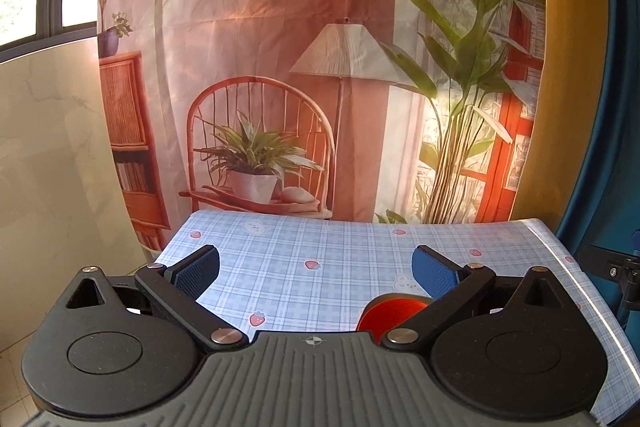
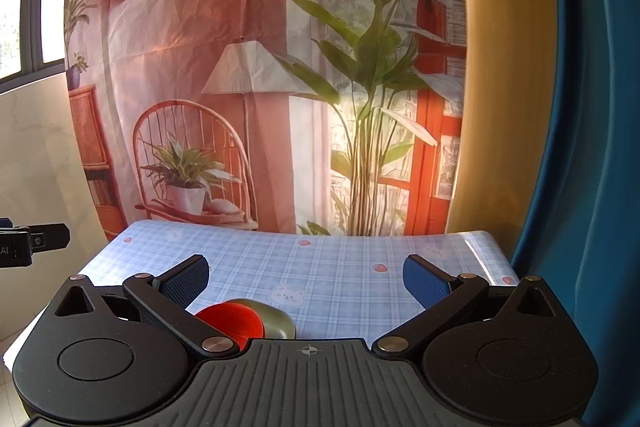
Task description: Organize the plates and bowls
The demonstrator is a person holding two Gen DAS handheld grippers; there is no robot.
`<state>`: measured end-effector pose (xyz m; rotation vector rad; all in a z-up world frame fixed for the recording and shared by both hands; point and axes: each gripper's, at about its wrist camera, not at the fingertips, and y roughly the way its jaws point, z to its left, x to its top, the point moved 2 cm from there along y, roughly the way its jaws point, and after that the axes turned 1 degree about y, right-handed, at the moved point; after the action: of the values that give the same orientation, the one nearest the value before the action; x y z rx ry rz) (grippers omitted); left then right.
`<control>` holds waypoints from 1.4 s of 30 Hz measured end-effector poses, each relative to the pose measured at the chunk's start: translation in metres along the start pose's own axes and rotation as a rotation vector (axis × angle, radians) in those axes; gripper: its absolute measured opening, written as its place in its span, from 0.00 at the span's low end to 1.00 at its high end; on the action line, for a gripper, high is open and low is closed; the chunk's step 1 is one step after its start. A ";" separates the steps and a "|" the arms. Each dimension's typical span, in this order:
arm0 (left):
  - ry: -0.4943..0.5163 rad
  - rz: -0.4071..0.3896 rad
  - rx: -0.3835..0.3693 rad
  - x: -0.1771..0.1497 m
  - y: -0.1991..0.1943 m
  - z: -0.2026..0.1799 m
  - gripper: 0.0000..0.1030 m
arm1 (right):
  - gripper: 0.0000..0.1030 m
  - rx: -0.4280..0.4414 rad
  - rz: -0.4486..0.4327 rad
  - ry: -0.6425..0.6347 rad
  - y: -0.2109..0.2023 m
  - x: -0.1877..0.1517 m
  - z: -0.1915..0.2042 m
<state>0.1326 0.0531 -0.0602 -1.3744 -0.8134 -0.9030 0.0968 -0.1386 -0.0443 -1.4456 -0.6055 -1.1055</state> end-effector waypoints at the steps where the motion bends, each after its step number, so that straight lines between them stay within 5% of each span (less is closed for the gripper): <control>1: 0.003 -0.004 0.002 0.000 -0.001 -0.001 1.00 | 1.00 0.002 -0.001 -0.001 0.000 0.000 0.000; 42: 0.062 -0.009 -0.019 -0.001 -0.007 -0.001 1.00 | 1.00 0.005 0.000 -0.005 0.002 -0.002 0.002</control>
<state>0.1258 0.0523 -0.0581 -1.3539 -0.7660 -0.9573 0.0978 -0.1360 -0.0469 -1.4444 -0.6114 -1.0993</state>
